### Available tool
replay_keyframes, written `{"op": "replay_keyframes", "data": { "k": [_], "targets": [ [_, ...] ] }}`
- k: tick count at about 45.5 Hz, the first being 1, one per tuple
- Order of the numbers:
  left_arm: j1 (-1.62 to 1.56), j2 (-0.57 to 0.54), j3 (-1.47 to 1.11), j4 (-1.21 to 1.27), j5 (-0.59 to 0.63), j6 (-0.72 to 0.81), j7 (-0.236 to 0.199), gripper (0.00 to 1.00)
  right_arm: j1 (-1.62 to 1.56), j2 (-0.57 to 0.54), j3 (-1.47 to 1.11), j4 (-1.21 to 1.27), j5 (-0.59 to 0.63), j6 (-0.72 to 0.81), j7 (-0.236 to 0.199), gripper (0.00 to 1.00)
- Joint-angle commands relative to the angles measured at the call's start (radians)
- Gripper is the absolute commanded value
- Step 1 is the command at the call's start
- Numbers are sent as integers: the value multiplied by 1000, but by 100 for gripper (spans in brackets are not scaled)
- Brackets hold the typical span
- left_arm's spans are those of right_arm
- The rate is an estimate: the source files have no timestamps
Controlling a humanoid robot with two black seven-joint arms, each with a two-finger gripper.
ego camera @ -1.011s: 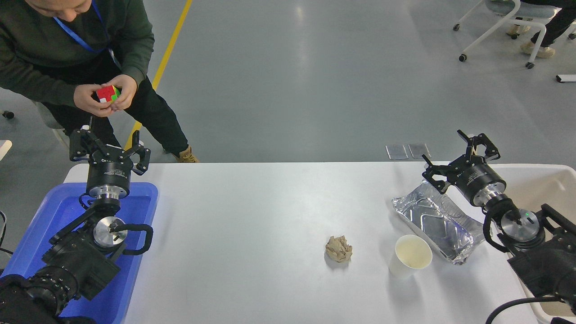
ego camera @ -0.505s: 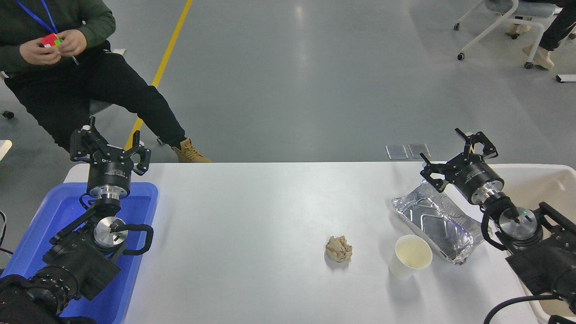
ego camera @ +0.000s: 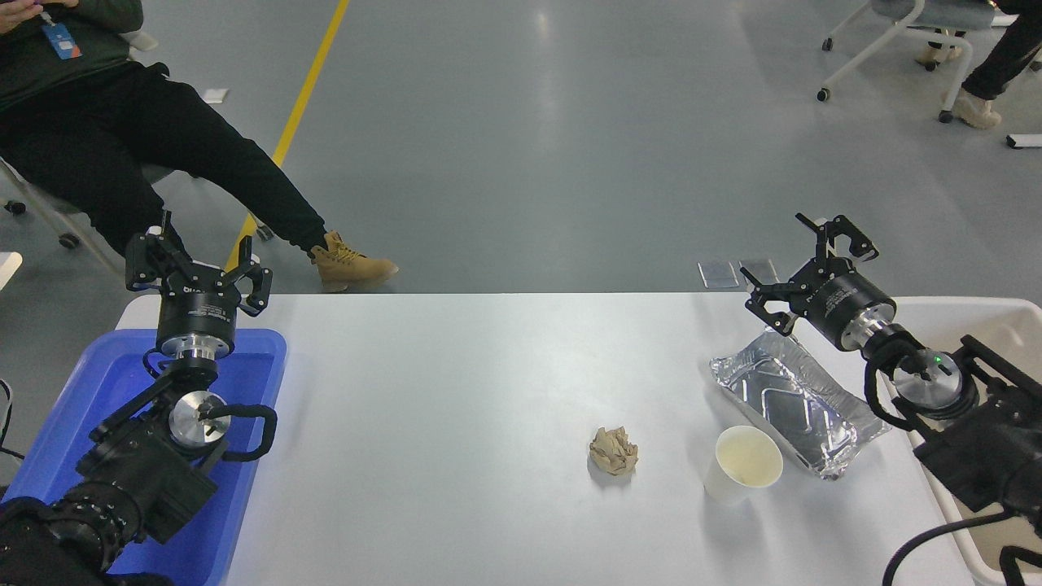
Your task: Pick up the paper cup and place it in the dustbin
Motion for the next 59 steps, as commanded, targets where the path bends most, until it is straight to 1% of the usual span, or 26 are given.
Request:
{"op": "replay_keyframes", "data": {
  "k": [1, 4, 8, 14, 18, 20, 23, 29, 37, 46, 54, 59],
  "targets": [
    [0, 0, 0, 0, 0, 0, 0, 99, 150, -159, -228, 101, -91, -11, -16, 100],
    [0, 0, 0, 0, 0, -2, 0, 99, 198, -205, -317, 147, -131, -34, -19, 100],
    [0, 0, 0, 0, 0, 0, 0, 99, 281, -287, -512, 236, -195, -71, -18, 100],
    [0, 0, 0, 0, 0, 0, 0, 99, 497, -384, -829, 397, -219, -82, -16, 100],
    [0, 0, 0, 0, 0, 0, 0, 99, 646, -412, -1026, 468, -223, -83, -16, 100],
    [0, 0, 0, 0, 0, 0, 0, 99, 750, -412, -1153, 492, -229, -83, -16, 100],
    [0, 0, 0, 0, 0, 0, 0, 99, 842, -412, -1264, 515, -248, -82, -16, 100],
    [0, 0, 0, 0, 0, -2, 0, 99, 985, -392, -1439, 576, -306, -80, -16, 100],
    [0, 0, 0, 0, 0, -2, 0, 99, 1104, -317, -1600, 646, -403, -77, -16, 100],
    [0, 0, 0, 0, 1, -2, 0, 99, 1239, -216, -1761, 728, -404, -67, -15, 100],
    [0, 0, 1, 0, 0, 0, 0, 99, 1328, -151, -1825, 811, -404, -59, -10, 100],
    [2, 0, 0, 0, 0, 0, 0, 99, 1408, -81, -1899, 873, -403, -33, -5, 100]
  ]
}}
